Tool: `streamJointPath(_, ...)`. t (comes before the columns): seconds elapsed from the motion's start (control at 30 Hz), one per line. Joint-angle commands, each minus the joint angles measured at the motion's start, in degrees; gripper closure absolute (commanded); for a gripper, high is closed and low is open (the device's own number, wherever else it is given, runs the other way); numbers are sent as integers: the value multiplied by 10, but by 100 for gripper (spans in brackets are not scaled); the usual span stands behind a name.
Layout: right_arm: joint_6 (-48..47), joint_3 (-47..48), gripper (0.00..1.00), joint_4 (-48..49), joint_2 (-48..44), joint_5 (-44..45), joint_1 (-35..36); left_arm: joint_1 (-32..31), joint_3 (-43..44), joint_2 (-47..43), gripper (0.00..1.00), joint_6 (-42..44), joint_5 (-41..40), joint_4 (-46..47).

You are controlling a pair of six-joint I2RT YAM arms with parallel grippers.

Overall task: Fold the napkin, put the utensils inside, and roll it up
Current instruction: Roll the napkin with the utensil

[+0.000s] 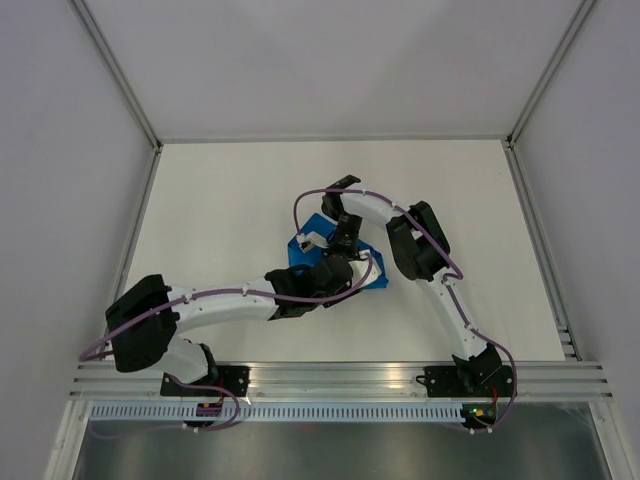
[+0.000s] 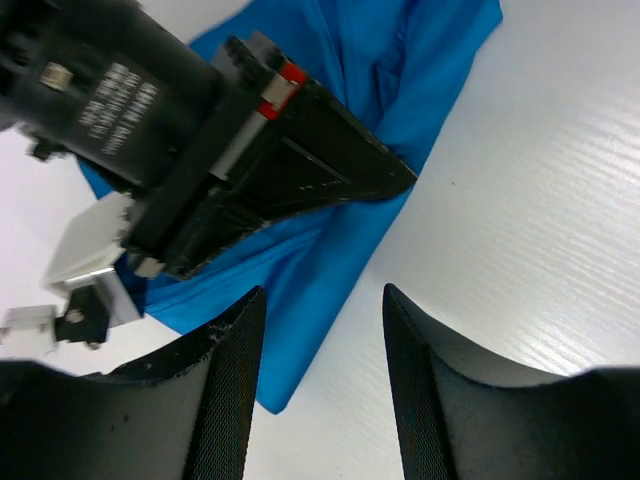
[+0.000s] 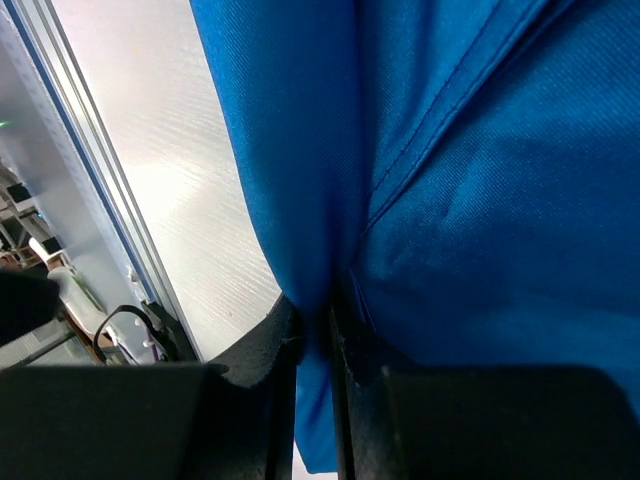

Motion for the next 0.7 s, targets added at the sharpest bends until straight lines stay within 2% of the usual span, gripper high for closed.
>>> streamJointPath(0.0,-52,-17,92,66,66,64,-2,-3,1,24,44,23,21,16)
streamJointPath(0.23,-52,-14,92,68,71,61,-5,-2,1,107,43,34,39,46)
streamJointPath(0.67,-51,-9,93,69,77,57,-9,24,-15,161,41,26,57,127)
